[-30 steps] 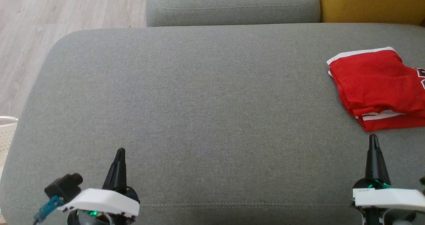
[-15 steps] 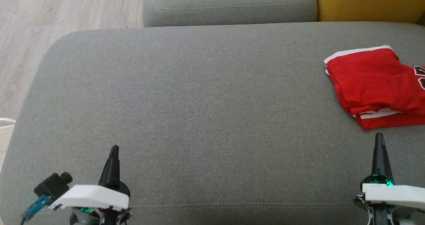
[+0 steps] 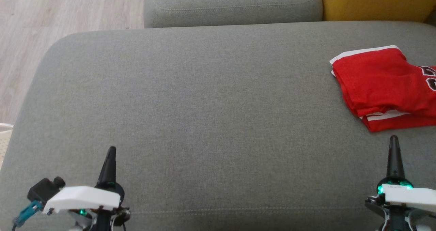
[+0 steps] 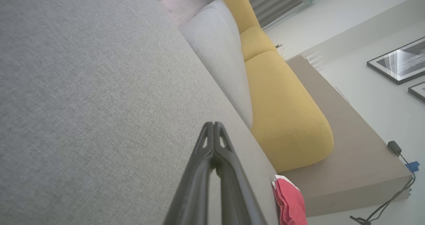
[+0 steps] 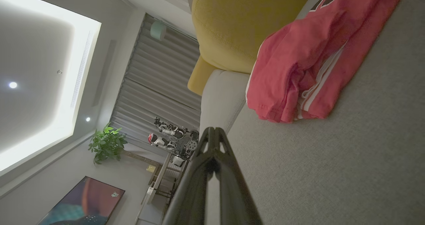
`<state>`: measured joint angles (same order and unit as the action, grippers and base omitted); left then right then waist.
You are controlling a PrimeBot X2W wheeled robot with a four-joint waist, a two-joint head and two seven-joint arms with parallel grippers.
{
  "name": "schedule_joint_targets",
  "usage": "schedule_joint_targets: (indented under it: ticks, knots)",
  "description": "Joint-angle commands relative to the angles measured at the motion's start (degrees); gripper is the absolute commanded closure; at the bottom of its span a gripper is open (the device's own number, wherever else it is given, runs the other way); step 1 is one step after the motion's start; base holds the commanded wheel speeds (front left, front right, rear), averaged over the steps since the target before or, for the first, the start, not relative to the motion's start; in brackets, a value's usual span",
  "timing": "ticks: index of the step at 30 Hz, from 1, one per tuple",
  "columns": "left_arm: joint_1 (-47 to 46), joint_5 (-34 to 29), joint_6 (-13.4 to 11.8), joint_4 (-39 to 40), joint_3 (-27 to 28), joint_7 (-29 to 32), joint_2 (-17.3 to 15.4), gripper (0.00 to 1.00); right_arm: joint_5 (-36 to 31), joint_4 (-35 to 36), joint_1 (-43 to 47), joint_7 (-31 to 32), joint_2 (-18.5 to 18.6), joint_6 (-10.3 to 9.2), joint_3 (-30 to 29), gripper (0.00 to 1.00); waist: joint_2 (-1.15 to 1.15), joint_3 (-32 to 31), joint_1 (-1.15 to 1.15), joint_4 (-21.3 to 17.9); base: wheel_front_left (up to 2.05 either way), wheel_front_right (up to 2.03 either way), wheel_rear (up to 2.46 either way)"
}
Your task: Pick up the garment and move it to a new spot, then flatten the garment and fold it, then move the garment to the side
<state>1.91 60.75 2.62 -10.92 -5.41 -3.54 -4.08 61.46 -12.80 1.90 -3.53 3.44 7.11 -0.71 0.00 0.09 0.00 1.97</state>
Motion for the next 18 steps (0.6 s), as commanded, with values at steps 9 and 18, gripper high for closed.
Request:
schedule_joint_targets:
  ticks: [9, 18]
  knots:
    - [-4.19, 7.91, 1.51, 0.55, 3.3, 1.74, -0.87, 1.0, 7.76, 1.09, -4.11, 1.9, 1.2, 0.27, -0.28, 1.0, 0.0, 0.02, 0.0, -0.42, 0.0, 0.0, 0.0]
    - [-5.11, 14.31, 2.34, -0.33, 4.78, 3.27, -0.83, 1.0, 13.98, 0.56, -5.05, 3.42, 1.21, 0.29, -1.03, 1.0, 0.0, 0.04, 0.0, -0.8, 0.0, 0.0, 0.0]
